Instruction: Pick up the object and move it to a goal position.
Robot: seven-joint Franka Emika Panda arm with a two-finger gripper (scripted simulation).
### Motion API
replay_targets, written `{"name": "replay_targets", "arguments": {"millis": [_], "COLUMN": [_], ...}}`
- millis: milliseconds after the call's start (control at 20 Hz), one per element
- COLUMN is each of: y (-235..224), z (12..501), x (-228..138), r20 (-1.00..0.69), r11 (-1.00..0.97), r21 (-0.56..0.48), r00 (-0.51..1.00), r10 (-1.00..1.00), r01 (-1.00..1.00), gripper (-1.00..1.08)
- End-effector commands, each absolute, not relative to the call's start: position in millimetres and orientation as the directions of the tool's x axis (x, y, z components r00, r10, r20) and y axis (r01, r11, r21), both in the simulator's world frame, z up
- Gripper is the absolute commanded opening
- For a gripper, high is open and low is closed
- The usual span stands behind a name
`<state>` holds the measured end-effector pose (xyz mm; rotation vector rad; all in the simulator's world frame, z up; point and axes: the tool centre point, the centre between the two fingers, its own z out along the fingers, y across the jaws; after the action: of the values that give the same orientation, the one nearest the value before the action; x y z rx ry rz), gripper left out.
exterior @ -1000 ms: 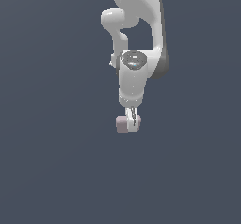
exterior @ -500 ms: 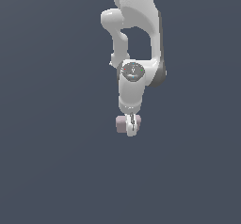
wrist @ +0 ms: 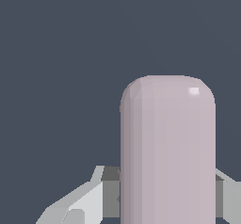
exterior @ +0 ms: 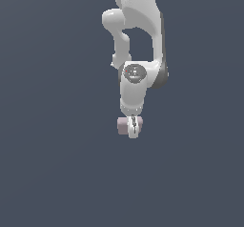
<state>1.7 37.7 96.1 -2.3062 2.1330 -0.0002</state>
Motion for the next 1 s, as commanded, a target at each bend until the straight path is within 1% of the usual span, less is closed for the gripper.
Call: {"name": "replay_targets", "arguments": {"millis": [0,250,450,950], "y": [38,42,56,119], "z": [96,101,117,189], "x": [2,2,4,13], "r20": [0.000,0.000,0.000,0.002], "r11": [-0.078,-0.078,-0.078,-0.077], "r21": [0.000,0.000,0.000,0.000], "r00": [0.078,0.078,0.078,0.077], "r10": [-0.997,-0.997,-0.997,-0.997], "r01": [-0.997,-0.997,-0.997,-0.997], "gripper": [-1.00,-1.00,-1.00,-1.00]}}
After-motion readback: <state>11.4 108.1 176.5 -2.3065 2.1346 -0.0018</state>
